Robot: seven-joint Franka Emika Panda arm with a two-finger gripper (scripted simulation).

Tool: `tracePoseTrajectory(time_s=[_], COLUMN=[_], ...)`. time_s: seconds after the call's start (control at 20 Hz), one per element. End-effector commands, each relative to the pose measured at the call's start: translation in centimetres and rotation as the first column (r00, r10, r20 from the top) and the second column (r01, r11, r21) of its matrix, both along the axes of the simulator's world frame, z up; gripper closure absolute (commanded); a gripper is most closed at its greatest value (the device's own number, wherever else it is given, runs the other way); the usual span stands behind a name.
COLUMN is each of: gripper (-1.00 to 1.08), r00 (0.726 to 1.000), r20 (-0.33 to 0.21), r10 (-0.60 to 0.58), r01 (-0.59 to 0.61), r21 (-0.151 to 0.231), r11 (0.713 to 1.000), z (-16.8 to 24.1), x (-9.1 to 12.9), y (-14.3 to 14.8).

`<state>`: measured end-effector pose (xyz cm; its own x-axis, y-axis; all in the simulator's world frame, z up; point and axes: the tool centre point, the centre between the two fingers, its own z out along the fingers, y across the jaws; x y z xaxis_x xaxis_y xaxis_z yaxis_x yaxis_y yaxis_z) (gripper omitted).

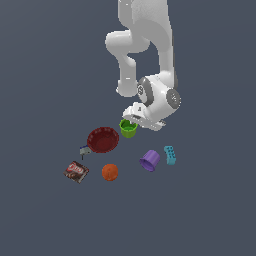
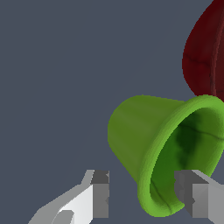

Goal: Pick up a designated object from a clutter of objects.

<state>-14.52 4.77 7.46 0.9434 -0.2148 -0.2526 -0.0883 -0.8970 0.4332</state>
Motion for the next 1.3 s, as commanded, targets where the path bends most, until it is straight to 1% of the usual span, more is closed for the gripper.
tracePoseTrajectory(time_s=[0.0,0.45,0.75,1.0,1.25], gripper=[1.08,1.08,1.08,1.08,1.08], r00=[1.0,1.0,1.0,1.0,1.0], r20=[0.001,0.001,0.004,0.004,0.003], r10=[0.0,0.0,0.0,0.0,0.0], r01=[0.0,0.0,0.0,0.0,0.0], r21=[0.0,0.0,0.001,0.001,0.002], r11=[1.0,1.0,1.0,1.0,1.0], z=[-0.1,-0.1,0.6,2.4,5.6], x=[0.0,0.0,0.1,0.0,-0.1], y=[0.0,0.0,0.0,-0.1,-0.1])
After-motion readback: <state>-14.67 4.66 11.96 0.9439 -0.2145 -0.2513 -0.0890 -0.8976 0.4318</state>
